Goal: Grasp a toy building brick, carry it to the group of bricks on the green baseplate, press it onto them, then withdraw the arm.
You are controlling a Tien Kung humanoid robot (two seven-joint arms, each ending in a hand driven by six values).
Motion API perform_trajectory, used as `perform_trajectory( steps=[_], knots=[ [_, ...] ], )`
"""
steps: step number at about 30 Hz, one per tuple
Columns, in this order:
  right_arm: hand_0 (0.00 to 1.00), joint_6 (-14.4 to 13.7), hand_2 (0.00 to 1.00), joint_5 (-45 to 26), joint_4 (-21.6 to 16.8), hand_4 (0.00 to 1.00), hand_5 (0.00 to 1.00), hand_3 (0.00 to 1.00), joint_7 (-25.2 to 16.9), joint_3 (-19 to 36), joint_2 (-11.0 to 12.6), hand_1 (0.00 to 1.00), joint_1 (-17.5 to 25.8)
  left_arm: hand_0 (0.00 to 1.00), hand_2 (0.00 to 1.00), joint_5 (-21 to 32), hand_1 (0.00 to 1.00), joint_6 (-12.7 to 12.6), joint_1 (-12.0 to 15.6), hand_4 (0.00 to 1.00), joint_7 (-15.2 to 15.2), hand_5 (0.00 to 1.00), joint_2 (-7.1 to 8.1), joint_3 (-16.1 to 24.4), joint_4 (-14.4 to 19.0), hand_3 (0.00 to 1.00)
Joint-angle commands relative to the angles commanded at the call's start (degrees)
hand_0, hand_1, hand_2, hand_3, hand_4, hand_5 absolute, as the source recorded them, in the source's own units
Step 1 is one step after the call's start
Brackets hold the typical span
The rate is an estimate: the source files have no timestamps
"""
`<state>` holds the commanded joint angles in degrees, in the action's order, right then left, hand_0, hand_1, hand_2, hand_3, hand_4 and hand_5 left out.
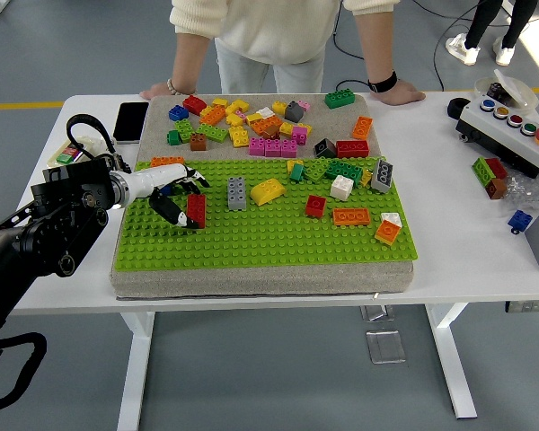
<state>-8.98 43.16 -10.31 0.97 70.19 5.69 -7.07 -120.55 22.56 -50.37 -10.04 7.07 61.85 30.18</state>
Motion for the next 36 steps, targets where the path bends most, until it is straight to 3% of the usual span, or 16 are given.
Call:
perform_trajectory(
  steps=[2, 3, 8, 9, 14, 15, 20, 21, 36],
  knots=[
    [0.723, 0.00, 0.681, 0.02, 0.00, 0.943, 0.487, 0.614, -0.04, 0.06, -0.01, 0.638, 0.00, 0.781, 0.719, -0.27, 0.751, -0.39, 0.16, 0.768, -0.25, 0.109, 0.09, -0.05, 0.35, 0.728],
    [0.723, -0.01, 0.682, 0.02, 0.00, 0.942, 0.488, 0.614, -0.05, 0.07, -0.01, 0.638, 0.00, 0.737, 0.637, -0.36, 0.729, -0.48, 0.22, 0.559, -0.30, 0.004, 0.11, -0.04, 0.50, 0.643],
    [0.723, 0.03, 0.682, 0.09, 0.00, 0.942, 0.488, 0.614, -0.10, 0.20, -0.01, 0.638, 0.04, 0.737, 0.637, -1.45, 0.729, -0.59, 0.79, 0.559, -0.41, 0.004, 0.44, 0.29, 2.61, 0.643],
    [0.723, 0.04, 0.681, 0.11, 0.00, 0.942, 0.488, 0.615, -0.10, 0.22, 0.00, 0.637, 0.05, 0.678, 0.607, -1.59, 0.673, -0.55, 0.86, 0.473, -0.39, 0.002, 0.48, 0.35, 2.94, 0.598],
    [0.723, 0.11, 0.681, 0.09, 0.00, 0.942, 0.488, 0.615, -0.08, 0.37, 0.09, 0.637, 0.04, 0.678, 0.607, -2.95, 0.673, 1.56, 1.60, 0.473, 0.35, 0.002, 1.07, 1.31, 6.20, 0.598],
    [0.723, 0.14, 0.681, 0.10, 0.00, 0.942, 0.488, 0.615, -0.06, 0.41, 0.11, 0.637, 0.04, 0.699, 0.613, -3.13, 0.683, 2.00, 1.75, 0.543, 0.51, 0.014, 1.18, 1.49, 6.99, 0.594],
    [0.723, 0.26, 0.681, 0.18, 0.00, 0.942, 0.488, 0.615, -0.11, 0.58, 0.15, 0.637, 0.12, 0.699, 0.613, -3.75, 0.683, 3.90, 2.63, 0.543, 1.32, 0.014, 1.64, 2.31, 10.72, 0.594],
    [0.722, 0.26, 0.681, 0.20, 0.00, 0.942, 0.489, 0.615, -0.14, 0.62, 0.15, 0.637, 0.12, 0.715, 0.615, -3.83, 0.696, 4.23, 2.81, 0.586, 1.46, 0.047, 1.74, 2.43, 11.42, 0.590],
    [0.723, 0.46, 0.681, 0.29, 0.00, 0.942, 0.489, 0.614, -0.24, 1.02, 0.18, 0.637, 0.40, 0.686, 0.609, -4.64, 0.672, 6.11, 5.96, 0.527, 2.36, 0.002, 3.09, 3.04, 15.91, 0.588]
  ],
)
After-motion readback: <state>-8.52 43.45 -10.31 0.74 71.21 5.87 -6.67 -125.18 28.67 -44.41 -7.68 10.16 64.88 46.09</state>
